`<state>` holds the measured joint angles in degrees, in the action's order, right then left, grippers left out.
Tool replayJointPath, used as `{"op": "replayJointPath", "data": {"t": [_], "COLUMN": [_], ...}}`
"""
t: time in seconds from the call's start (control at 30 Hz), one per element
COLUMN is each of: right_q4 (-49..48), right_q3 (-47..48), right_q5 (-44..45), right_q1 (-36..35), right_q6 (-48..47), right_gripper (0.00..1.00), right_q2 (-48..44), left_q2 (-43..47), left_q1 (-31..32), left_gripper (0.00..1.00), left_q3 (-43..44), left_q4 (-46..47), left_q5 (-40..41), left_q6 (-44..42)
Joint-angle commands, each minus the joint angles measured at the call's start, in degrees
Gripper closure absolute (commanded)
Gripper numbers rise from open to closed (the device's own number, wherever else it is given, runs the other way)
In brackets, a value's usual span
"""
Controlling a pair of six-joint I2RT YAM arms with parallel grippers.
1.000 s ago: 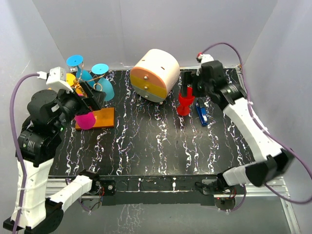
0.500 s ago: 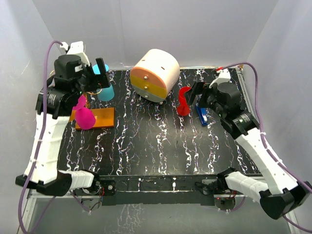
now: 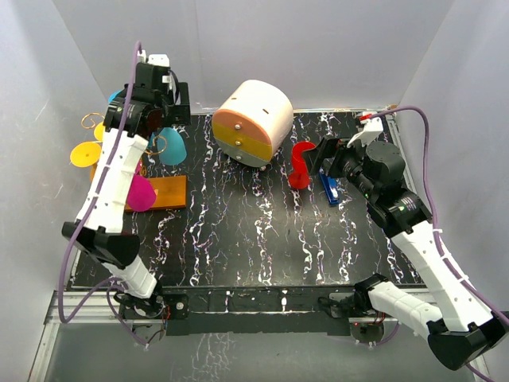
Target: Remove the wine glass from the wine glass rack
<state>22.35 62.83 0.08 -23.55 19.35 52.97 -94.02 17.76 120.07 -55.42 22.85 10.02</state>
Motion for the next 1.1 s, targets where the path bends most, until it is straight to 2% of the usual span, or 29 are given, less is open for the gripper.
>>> {"op": "replayJointPath", "data": {"t": [0.0,0.43,1.07], "right_q4": [-3.03,-2.83,-3.19], "right_q3": [0.54,-0.06,-0.69], "right_q5": [0.41,1.43,1.45], "right_q1": [0.14,0.09,0.13], "right_q6": [-1.43,-1.79,-1.8], "right_gripper": [0.01,0.02,0.02], "right_q2": [-0.45,-0.58,-0.27], "left_q2": [-1.6,-2.81,-7.63], "left_q1": [-0.22,-1.5,-3.5], "left_gripper": [0.01,0.01,0.01], "left_q3": [3.24,2.02,5.2], "left_q4": [0.83,3.74,3.52], "left_q5": [2.44,4.48,-1.03], "left_q6": [-1.51,-2.1,-1.93]}}
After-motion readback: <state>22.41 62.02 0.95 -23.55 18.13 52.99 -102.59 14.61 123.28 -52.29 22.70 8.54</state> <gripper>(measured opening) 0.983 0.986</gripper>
